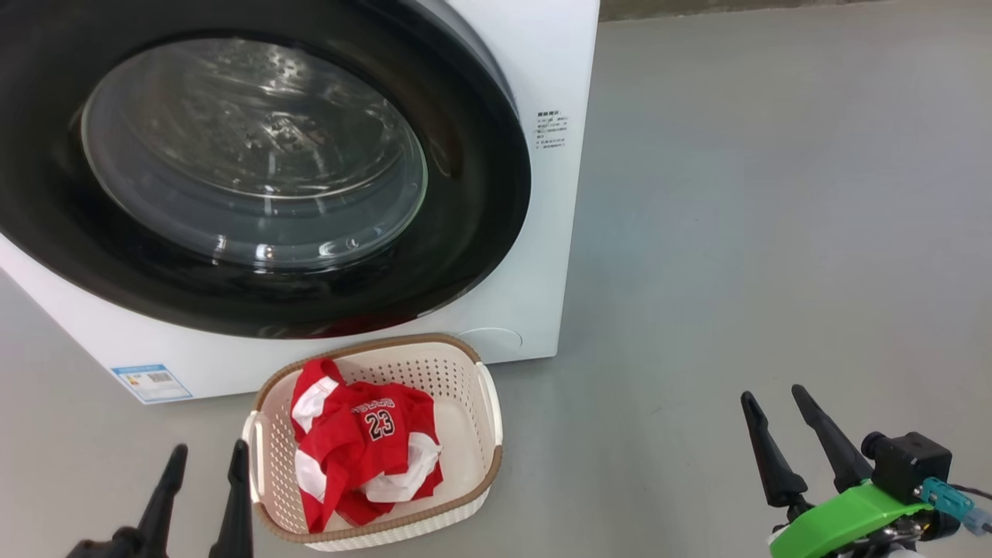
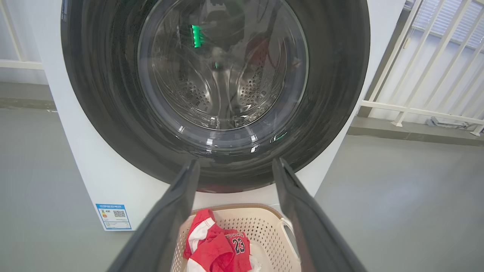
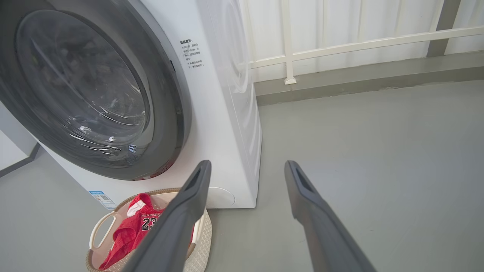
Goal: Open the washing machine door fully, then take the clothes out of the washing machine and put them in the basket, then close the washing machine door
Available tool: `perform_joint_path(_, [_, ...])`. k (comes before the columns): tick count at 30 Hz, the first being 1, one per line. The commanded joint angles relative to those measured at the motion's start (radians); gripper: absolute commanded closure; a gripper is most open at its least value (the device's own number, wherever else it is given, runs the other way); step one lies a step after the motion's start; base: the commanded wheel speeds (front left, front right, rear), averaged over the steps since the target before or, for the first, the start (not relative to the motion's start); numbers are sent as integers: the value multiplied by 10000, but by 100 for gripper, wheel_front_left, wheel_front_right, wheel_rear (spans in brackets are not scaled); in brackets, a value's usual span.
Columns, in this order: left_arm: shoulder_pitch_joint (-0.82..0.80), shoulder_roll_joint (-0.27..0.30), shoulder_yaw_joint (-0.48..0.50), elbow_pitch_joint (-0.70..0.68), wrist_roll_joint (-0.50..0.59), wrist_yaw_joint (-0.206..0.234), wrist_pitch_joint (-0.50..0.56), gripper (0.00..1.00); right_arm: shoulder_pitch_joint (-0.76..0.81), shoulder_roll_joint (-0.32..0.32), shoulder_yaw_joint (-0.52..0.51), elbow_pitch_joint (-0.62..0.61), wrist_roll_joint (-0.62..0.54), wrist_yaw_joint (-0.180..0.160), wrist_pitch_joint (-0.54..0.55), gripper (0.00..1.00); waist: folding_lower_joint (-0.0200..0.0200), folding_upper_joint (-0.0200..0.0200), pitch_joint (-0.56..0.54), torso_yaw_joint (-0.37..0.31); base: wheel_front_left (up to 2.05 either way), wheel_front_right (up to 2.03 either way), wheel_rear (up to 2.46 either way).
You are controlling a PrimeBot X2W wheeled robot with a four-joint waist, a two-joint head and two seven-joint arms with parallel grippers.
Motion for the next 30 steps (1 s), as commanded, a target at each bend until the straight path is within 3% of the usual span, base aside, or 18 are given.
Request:
perform_joint_path(1, [-37,90,380,-172,108,-31,-82,0,84,-94,151,-233,81,-25,-46,0,0,0,-53,3,0,0,0])
perform_joint_path(30, [46,-16,533,45,44,-31,-82,0,274,-154,144,-301,51,-25,-46,0,0,0,-218,36,0,0,0])
